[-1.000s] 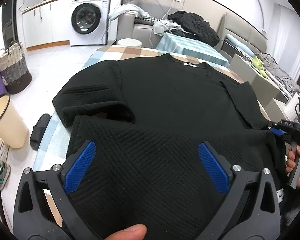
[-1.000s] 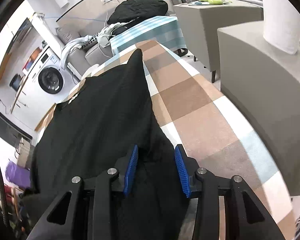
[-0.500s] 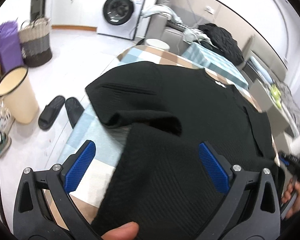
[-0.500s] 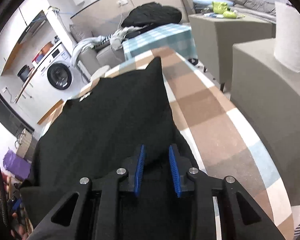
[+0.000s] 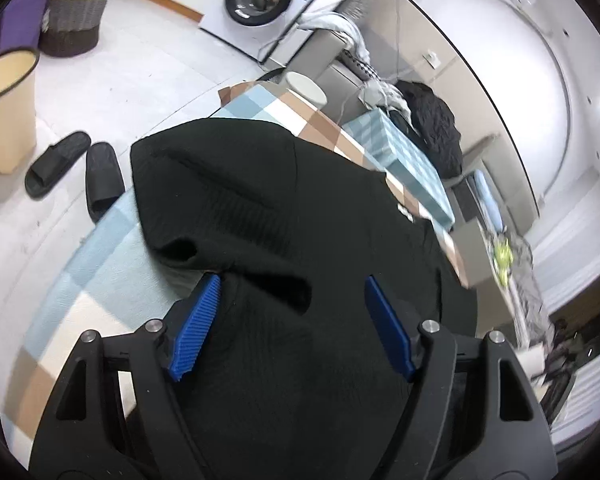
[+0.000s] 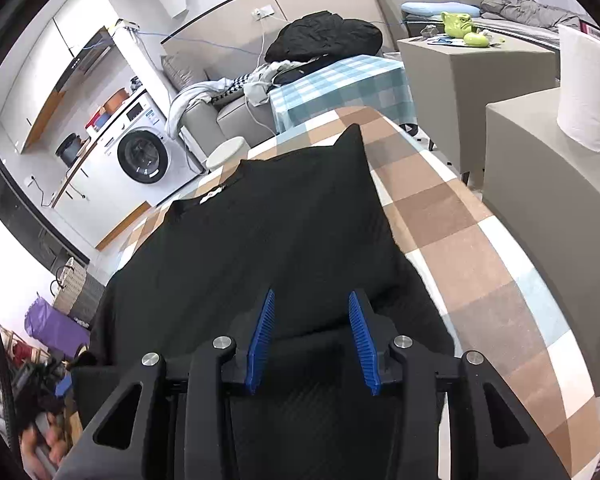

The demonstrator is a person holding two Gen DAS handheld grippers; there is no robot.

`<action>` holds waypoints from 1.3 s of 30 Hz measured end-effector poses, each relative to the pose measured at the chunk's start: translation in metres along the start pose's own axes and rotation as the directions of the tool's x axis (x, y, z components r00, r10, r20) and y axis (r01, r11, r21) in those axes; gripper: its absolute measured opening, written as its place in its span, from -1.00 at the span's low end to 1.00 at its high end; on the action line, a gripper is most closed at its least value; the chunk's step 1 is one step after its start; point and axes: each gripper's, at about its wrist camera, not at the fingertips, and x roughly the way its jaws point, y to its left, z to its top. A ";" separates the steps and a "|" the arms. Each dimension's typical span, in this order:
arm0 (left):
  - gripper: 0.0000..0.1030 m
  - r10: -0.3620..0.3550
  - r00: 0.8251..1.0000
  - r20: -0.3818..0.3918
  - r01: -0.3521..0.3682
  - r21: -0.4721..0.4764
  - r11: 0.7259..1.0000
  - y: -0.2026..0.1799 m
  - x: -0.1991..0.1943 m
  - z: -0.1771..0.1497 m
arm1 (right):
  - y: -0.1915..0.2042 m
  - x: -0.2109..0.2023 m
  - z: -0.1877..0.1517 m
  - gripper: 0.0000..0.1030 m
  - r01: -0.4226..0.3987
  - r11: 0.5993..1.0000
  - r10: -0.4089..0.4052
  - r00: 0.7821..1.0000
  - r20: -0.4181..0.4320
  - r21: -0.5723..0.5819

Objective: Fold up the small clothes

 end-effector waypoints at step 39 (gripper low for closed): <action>0.37 0.038 0.999 -0.029 -0.037 0.016 0.999 -0.015 0.031 -0.002 | -0.003 0.009 -0.003 -0.16 0.028 0.999 -0.027 0.997 -0.066 0.015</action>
